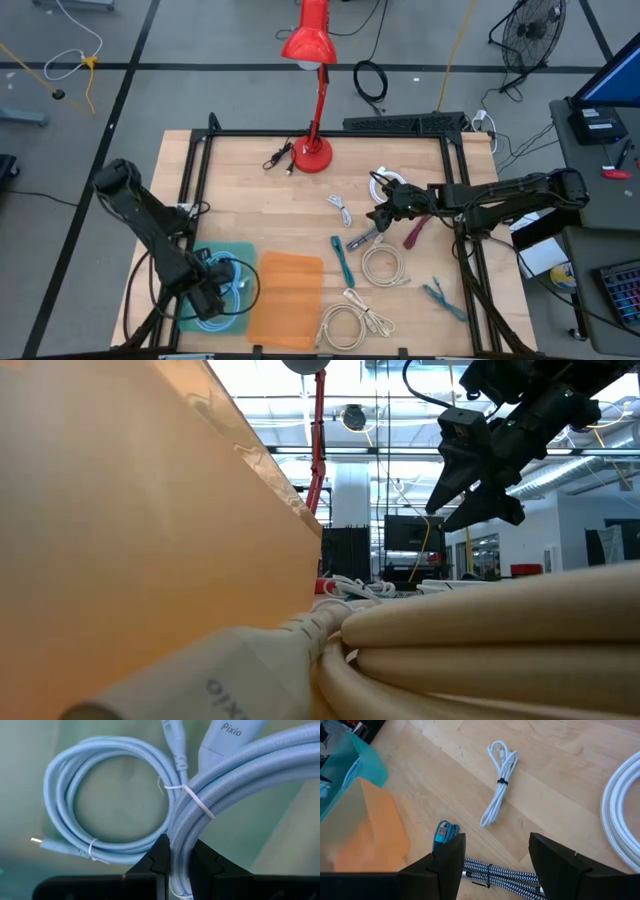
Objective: Pick & Place USB Port
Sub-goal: Put the light blue USB cable into the blue bin, then adjust the blue bin
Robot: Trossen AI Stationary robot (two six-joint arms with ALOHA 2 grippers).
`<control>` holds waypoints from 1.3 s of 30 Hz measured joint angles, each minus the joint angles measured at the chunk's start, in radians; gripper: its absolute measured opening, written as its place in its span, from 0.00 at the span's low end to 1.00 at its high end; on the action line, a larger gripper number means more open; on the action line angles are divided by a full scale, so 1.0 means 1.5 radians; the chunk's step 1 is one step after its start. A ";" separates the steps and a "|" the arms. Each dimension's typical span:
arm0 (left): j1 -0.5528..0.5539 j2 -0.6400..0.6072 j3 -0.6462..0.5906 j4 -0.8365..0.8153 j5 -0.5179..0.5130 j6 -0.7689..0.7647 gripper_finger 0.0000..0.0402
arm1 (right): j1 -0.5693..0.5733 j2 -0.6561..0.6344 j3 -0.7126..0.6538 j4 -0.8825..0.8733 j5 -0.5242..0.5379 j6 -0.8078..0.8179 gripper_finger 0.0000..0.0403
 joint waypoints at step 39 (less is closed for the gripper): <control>0.000 -0.060 -0.059 0.062 0.103 -0.002 0.24 | 0.001 0.000 0.000 0.000 -0.001 0.002 0.52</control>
